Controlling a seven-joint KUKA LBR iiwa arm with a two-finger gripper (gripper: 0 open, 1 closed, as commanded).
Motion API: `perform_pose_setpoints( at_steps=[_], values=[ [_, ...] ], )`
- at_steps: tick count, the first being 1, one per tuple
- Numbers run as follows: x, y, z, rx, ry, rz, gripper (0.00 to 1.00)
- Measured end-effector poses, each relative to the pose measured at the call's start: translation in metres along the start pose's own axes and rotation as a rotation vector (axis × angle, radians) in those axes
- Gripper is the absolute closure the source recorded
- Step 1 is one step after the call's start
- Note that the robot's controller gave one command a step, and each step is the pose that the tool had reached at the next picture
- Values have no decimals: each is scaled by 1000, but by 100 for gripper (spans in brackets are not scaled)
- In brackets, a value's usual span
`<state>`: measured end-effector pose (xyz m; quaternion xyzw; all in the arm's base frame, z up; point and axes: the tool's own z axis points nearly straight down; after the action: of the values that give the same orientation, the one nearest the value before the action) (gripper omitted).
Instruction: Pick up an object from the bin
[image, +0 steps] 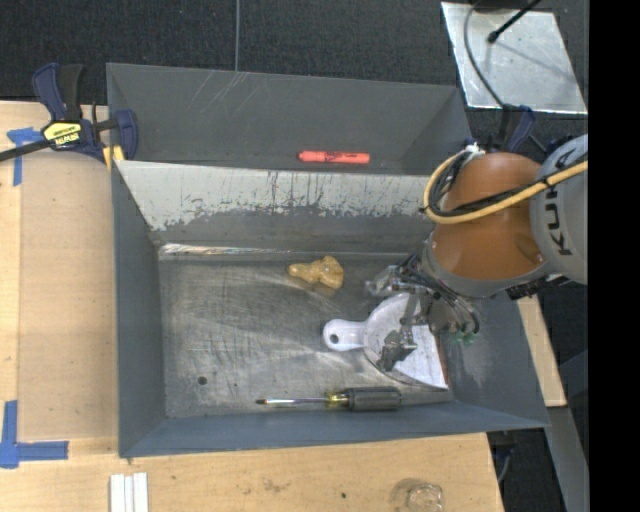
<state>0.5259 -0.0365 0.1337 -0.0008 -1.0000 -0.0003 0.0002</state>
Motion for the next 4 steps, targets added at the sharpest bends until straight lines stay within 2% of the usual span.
perform_pose_setpoints(
  at_steps=[1,2,3,4],
  values=[
    [0,0,0,0,0,-2,100],
    [0,0,0,1,0,-2,100],
    [27,-6,-8,1,-1,58,0],
    [27,-6,-8,1,-1,57,0]
  ],
)
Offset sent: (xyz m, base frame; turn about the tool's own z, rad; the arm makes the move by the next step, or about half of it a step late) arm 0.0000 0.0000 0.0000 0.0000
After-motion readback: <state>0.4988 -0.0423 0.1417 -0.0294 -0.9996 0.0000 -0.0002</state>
